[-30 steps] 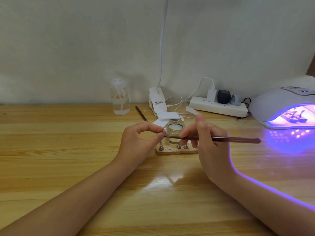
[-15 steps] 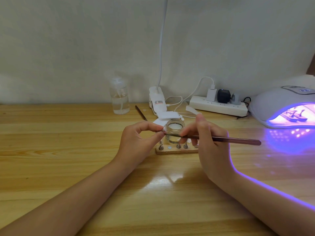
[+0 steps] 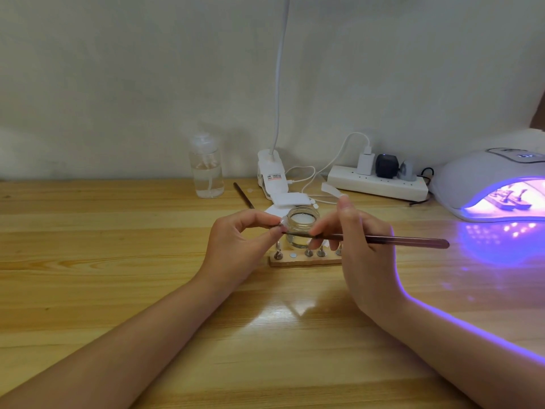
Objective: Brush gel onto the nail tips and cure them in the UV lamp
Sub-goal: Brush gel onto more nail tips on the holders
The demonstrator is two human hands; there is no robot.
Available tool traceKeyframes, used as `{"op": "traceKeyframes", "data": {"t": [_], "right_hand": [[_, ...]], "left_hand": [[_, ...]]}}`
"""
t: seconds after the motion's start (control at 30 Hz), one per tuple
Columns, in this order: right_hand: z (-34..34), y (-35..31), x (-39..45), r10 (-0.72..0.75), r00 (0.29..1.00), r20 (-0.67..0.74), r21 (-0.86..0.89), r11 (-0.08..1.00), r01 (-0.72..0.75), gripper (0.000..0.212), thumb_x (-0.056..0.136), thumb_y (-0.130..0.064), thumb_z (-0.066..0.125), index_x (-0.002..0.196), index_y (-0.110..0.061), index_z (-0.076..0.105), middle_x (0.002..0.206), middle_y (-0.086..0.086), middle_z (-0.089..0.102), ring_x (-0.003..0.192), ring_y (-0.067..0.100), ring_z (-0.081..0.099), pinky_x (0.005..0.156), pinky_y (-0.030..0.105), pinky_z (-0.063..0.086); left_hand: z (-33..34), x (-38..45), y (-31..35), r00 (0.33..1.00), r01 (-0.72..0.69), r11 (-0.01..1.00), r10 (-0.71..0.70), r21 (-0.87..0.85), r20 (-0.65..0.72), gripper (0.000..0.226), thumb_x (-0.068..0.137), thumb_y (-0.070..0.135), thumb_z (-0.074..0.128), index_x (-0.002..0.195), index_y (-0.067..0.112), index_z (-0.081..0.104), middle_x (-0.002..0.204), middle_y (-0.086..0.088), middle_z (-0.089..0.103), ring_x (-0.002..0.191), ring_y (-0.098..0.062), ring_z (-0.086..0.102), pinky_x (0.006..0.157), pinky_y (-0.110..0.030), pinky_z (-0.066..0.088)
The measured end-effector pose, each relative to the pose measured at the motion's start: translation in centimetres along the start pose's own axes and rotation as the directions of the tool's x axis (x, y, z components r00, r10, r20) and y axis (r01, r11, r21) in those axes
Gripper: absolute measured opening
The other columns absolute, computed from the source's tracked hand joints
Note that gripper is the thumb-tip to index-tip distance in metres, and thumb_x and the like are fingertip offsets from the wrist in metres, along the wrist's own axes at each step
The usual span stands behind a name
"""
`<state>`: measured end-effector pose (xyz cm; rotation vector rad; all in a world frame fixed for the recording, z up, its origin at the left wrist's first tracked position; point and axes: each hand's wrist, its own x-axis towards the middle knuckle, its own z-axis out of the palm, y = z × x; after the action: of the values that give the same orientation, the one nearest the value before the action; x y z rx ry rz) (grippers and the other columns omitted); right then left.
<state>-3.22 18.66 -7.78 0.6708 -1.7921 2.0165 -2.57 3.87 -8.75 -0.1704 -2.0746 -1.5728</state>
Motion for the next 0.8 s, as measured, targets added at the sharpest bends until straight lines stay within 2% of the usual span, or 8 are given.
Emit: {"op": "traceKeyframes", "data": {"t": [0.13,0.2,0.27,0.37,0.47,0.6,0.8], "right_hand": [[-0.27,-0.31,0.21,-0.025,0.999,-0.039,0.003,1.000,0.025,0.042,0.088,-0.033,0.040,0.061,-0.010,0.064,0.052,0.001,0.063,0.051,0.003,0.056,0.047,0.013,0.039],[-0.34,-0.24,0.24,-0.033,0.998,-0.048,-0.015,0.999,0.033,0.041,0.091,-0.032,0.045,0.062,-0.011,0.064,0.054,0.002,0.064,0.052,0.004,0.056,0.047,0.014,0.040],[-0.35,-0.06,0.29,-0.039,0.998,-0.052,-0.032,0.999,0.037,0.040,0.092,-0.027,0.042,0.063,-0.009,0.064,0.057,0.004,0.065,0.054,0.007,0.056,0.048,0.014,0.040],[-0.42,0.14,0.36,-0.058,0.998,-0.034,-0.058,0.997,0.056,0.040,0.090,-0.024,0.038,0.065,-0.008,0.065,0.059,0.002,0.065,0.058,0.006,0.058,0.053,0.012,0.041],[-0.51,0.22,0.37,-0.062,0.998,-0.006,-0.074,0.995,0.061,0.038,0.090,-0.023,0.039,0.064,-0.011,0.064,0.058,-0.005,0.065,0.061,0.002,0.060,0.058,0.009,0.040],[-0.36,0.21,0.35,-0.064,0.997,0.035,-0.097,0.993,0.067,0.037,0.091,-0.025,0.042,0.065,-0.011,0.065,0.059,-0.010,0.064,0.062,-0.001,0.059,0.058,0.007,0.039],[-0.20,0.01,0.23,-0.053,0.998,0.035,-0.062,0.997,0.055,0.041,0.089,-0.032,0.044,0.064,-0.007,0.065,0.059,-0.005,0.063,0.057,-0.001,0.057,0.057,0.007,0.039]], "left_hand": [[0.01,0.03,-0.09,1.000,-0.001,0.998,0.001,-0.060,0.006,0.015,0.067,0.016,0.075,0.071,0.029,0.069,0.074,0.019,0.070,0.075,0.007,0.064,0.068,-0.004,0.044],[0.07,0.07,-0.18,1.000,0.023,0.992,-0.023,-0.121,0.002,0.012,0.062,0.022,0.076,0.069,0.029,0.069,0.076,0.014,0.072,0.077,0.001,0.066,0.069,-0.009,0.047],[0.04,0.09,-0.29,0.999,0.051,0.984,-0.053,-0.173,-0.006,0.010,0.059,0.025,0.075,0.066,0.027,0.068,0.077,0.008,0.073,0.079,-0.005,0.068,0.070,-0.012,0.049],[-0.02,0.08,-0.34,0.999,0.039,0.990,-0.039,-0.135,0.005,0.009,0.064,0.021,0.076,0.068,0.027,0.070,0.078,0.007,0.073,0.080,-0.005,0.068,0.073,-0.013,0.049],[-0.06,0.09,-0.35,1.000,0.026,0.996,-0.026,-0.090,0.002,0.019,0.068,0.013,0.076,0.065,0.031,0.071,0.076,0.013,0.072,0.078,0.000,0.066,0.072,-0.009,0.046],[-0.05,0.01,-0.21,1.000,0.017,0.999,-0.017,-0.052,0.002,0.015,0.070,0.013,0.075,0.071,0.027,0.072,0.077,0.014,0.072,0.078,0.003,0.064,0.072,-0.006,0.044],[-0.06,0.00,-0.09,1.000,0.025,0.999,-0.025,-0.026,-0.009,0.018,0.069,0.013,0.076,0.070,0.030,0.070,0.075,0.020,0.070,0.079,0.006,0.063,0.074,-0.005,0.044]]}}
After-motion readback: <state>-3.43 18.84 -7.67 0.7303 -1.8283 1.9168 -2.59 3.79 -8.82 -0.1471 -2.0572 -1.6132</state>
